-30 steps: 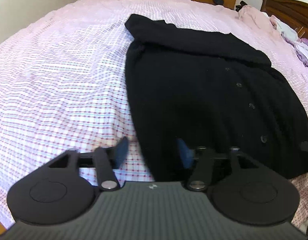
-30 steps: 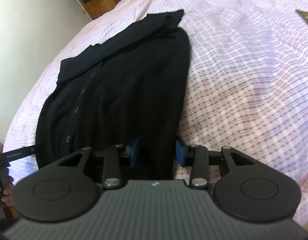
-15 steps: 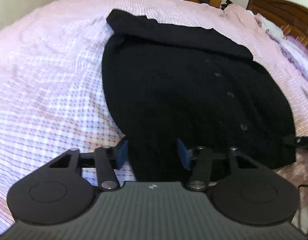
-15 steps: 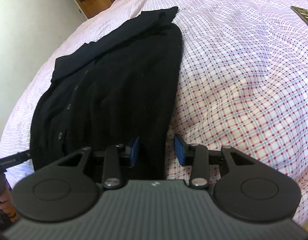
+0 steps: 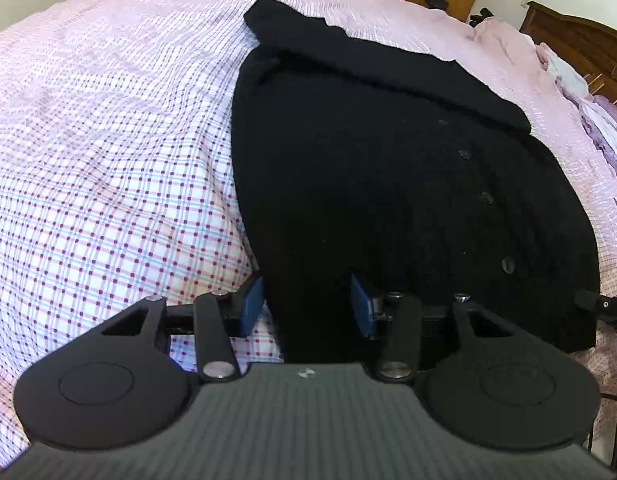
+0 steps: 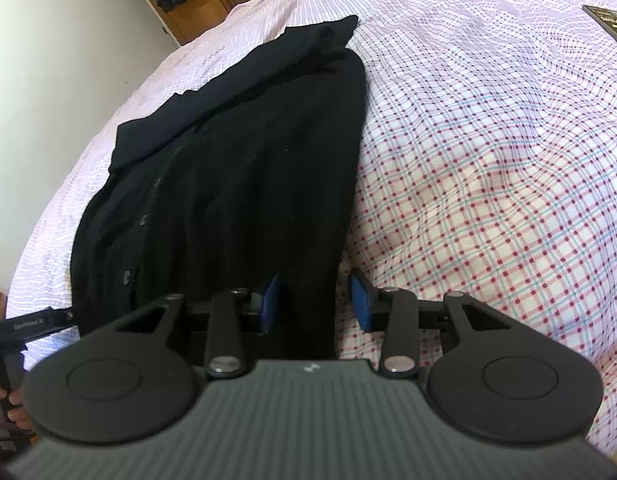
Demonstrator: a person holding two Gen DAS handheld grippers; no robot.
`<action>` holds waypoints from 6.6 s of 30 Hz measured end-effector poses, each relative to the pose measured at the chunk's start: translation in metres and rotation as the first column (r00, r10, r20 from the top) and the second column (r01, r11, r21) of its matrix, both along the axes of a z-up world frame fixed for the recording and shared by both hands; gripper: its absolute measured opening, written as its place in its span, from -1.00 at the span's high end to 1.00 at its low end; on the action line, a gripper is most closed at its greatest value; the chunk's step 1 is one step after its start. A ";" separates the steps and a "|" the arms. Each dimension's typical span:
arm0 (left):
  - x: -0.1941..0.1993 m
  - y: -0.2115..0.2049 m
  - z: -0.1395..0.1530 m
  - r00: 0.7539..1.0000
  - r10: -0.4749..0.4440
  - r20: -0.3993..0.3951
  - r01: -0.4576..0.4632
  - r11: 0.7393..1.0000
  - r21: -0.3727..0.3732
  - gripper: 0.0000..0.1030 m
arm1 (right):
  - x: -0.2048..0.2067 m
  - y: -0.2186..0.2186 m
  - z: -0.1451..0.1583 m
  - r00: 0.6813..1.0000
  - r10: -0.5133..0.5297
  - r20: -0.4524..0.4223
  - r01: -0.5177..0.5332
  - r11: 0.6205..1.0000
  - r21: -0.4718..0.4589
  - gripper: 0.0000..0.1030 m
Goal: Fold small clothes
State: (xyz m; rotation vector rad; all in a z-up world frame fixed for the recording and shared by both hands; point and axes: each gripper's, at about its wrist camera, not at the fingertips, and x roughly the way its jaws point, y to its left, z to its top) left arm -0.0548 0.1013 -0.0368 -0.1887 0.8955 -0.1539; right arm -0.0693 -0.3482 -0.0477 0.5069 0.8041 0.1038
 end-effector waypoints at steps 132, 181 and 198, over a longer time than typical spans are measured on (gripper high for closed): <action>0.287 -0.062 0.036 0.887 -0.433 0.160 0.335 0.842 0.424 0.14 | 0.281 0.028 0.041 0.907 0.378 0.186 -0.214 0.793 -0.570 0.27; 0.359 -0.004 0.053 0.957 0.024 0.288 -0.110 0.952 0.286 -0.29 | 0.327 -0.030 0.056 0.949 -0.032 0.315 0.089 0.982 -0.169 0.46; 0.295 -0.035 0.064 0.986 -0.077 0.150 0.038 0.968 0.249 -0.68 | 0.310 -0.010 0.042 0.978 -0.049 0.201 0.081 0.985 -0.153 -0.08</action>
